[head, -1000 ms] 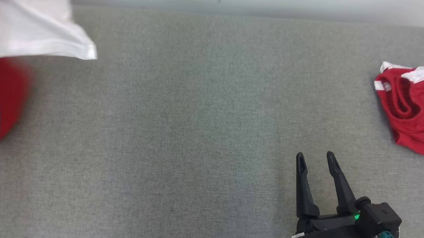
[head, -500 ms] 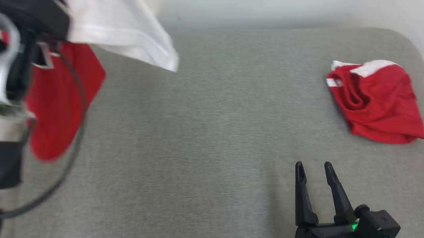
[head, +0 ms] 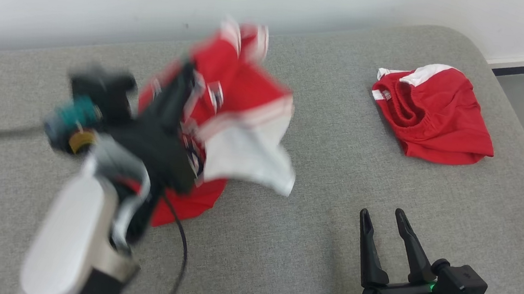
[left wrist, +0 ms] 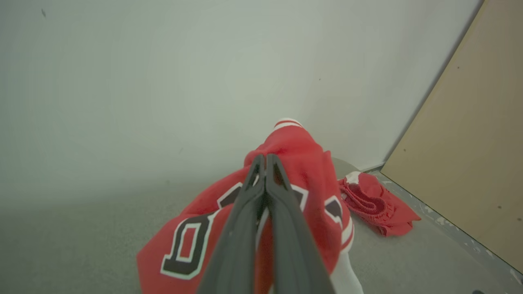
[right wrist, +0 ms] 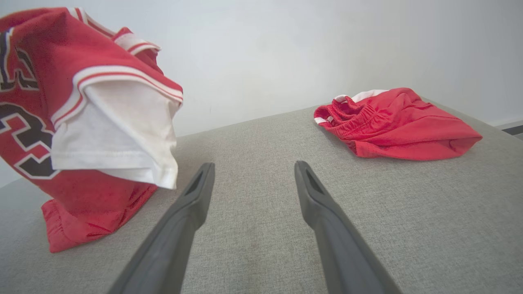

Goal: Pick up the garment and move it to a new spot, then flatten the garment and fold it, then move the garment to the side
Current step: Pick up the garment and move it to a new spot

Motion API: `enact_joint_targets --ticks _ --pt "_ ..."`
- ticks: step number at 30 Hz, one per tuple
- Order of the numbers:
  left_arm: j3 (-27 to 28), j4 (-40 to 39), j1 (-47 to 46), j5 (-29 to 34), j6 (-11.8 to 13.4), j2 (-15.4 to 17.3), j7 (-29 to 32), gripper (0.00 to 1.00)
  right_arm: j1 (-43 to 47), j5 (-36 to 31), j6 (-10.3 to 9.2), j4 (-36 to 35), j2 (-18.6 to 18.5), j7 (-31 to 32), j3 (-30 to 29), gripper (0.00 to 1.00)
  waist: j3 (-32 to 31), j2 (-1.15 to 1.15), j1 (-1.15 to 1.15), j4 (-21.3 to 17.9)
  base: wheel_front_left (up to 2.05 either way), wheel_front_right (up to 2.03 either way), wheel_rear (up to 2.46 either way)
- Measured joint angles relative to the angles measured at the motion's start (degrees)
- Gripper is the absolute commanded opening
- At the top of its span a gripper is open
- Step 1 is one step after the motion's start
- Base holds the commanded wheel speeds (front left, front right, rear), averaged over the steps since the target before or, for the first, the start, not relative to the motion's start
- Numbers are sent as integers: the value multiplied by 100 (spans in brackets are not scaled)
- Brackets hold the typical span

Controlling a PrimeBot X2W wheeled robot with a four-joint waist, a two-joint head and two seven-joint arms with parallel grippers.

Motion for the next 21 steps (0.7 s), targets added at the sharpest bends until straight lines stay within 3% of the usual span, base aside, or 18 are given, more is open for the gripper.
enact_joint_targets --ticks 11,15,16,17,18,21 --pt "-778 1780 678 -455 -102 -174 -861 0 -8 -100 0 96 0 0 73 100 -77 0 0 28 0 0 0" --pt "-1121 2089 664 -653 -109 -194 -1209 0 17 -108 0 141 0 0 108 100 -147 0 0 87 0 0 0" --pt "-1191 2111 647 -672 -110 -193 -1334 20 40 -109 0 147 -1 0 111 100 -171 0 0 107 0 0 0" --pt "-1245 2111 626 -687 -110 -194 -1462 82 83 -109 0 146 0 0 126 100 -199 0 0 126 0 0 0" --pt "-1299 2102 592 -716 -111 -194 -1593 100 114 -109 0 152 2 0 135 100 -227 0 0 146 0 0 0" --pt "-1362 2058 436 -735 -111 -199 -1942 100 138 -108 0 131 -1 0 134 100 -314 0 0 219 0 0 0"
